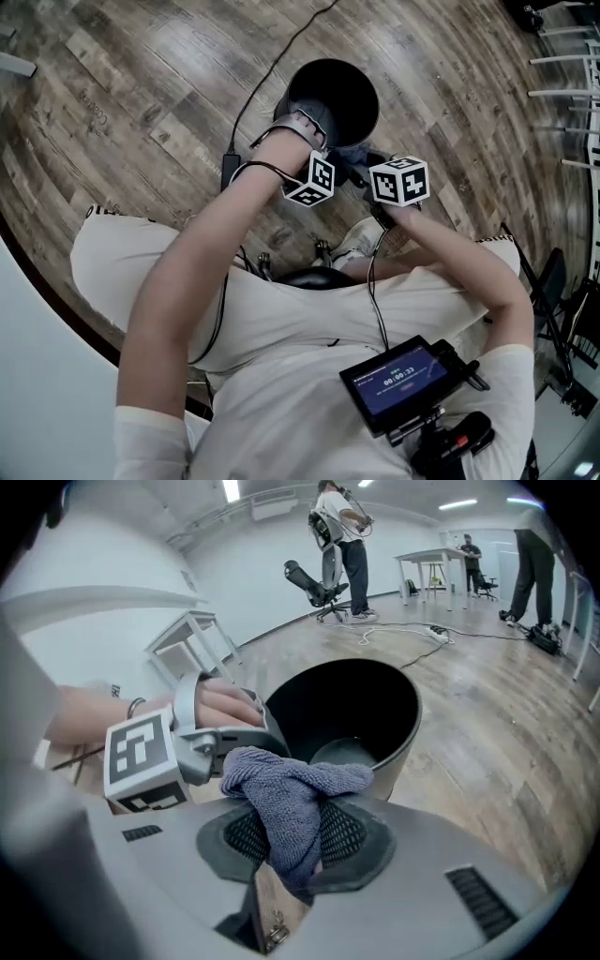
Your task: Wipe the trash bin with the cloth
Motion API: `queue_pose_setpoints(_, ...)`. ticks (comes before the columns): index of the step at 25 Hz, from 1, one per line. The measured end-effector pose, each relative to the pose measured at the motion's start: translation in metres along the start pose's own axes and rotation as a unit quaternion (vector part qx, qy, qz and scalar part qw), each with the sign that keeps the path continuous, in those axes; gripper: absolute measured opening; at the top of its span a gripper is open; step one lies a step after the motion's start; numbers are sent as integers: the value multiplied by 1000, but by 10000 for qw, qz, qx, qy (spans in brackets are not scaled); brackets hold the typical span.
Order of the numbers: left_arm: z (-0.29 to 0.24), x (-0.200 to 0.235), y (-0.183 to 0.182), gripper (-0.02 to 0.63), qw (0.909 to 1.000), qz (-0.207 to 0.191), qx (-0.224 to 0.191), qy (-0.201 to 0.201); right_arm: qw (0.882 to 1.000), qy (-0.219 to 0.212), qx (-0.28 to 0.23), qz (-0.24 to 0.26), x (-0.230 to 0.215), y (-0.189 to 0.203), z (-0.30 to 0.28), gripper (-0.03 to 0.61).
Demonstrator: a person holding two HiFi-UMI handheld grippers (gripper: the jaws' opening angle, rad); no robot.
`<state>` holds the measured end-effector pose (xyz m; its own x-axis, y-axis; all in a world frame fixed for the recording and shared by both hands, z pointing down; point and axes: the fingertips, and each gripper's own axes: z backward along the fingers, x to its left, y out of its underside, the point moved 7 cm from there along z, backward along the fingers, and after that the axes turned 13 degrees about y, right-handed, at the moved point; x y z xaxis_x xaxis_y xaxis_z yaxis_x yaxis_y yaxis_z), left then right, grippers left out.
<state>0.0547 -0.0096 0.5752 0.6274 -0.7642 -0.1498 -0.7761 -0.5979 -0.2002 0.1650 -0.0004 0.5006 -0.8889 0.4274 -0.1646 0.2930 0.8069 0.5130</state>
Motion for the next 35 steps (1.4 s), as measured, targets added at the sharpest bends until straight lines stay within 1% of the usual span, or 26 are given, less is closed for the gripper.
queue_pose_setpoints(3,0,-2,-1,115,10000,6,-15,14,9991,85,18,-412,-5,-2,-2,97)
queue_pose_setpoints(4,-1,-2,-1,115,10000,4,-33,9,9989,89,38,-457,-5,-1,-8,97)
queue_pose_setpoints(8,-1,-2,0,114,10000,11,-71,6,9996,141,194,-138,0,19,-48,97)
queue_pose_setpoints(11,-1,-4,0,114,10000,22,-47,3,9991,211,353,-95,3,41,-89,97)
queue_pose_setpoints(14,-1,-2,1,115,9999,96,-74,-11,9984,415,380,-33,-1,58,-132,97)
queue_pose_setpoints(17,-1,-2,0,115,9998,119,-129,12,9973,559,409,-234,-10,83,-174,97)
queue_pose_setpoints(21,0,-3,-2,115,9998,126,-137,28,9967,404,498,-500,-15,107,-211,97)
queue_pose_setpoints(25,0,0,-1,115,9995,246,-201,24,9960,413,633,-478,-13,105,-207,97)
queue_pose_setpoints(28,1,-1,1,119,9986,323,-414,41,9951,327,850,-393,-13,104,-186,97)
queue_pose_setpoints(29,2,-1,4,134,9985,329,-432,60,9947,306,924,-344,-13,104,-175,97)
queue_pose_setpoints(31,3,-1,17,185,9989,337,-301,94,9941,232,1044,-190,-12,100,-151,97)
queue_pose_setpoints(33,1,0,33,195,9995,295,-22,91,9938,134,1107,-35,-10,92,-126,97)
queue_pose_setpoints(35,-3,-1,42,204,9997,204,136,30,9944,41,1054,42,-7,81,-101,97)
